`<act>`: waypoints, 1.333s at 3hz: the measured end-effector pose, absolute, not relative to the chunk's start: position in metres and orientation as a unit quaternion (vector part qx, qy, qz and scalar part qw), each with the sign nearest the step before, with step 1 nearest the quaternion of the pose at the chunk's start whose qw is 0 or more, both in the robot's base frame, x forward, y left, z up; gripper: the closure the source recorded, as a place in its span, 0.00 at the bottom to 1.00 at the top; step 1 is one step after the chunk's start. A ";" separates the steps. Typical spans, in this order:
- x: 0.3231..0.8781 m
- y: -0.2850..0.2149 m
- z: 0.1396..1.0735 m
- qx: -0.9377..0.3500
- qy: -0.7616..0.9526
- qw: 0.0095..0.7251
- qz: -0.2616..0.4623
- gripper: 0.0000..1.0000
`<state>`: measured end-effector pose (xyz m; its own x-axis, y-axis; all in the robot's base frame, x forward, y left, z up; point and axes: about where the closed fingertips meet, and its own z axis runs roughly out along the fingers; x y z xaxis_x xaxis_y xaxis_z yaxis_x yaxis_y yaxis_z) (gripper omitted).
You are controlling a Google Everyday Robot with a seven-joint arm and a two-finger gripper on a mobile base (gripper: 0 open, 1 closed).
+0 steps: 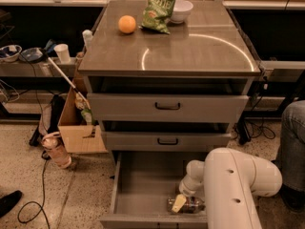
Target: Pick water bottle from bottom drawer and place on counter
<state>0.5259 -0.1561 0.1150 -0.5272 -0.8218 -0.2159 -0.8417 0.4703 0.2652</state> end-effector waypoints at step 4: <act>0.526 -0.156 0.115 -0.485 0.857 0.029 0.171 0.85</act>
Offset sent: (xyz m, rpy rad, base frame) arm 0.0000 0.0000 0.0000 0.0000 0.0000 0.0000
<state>0.5258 -0.1561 0.1149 -0.5272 -0.8218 -0.2159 -0.8417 0.4702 0.2654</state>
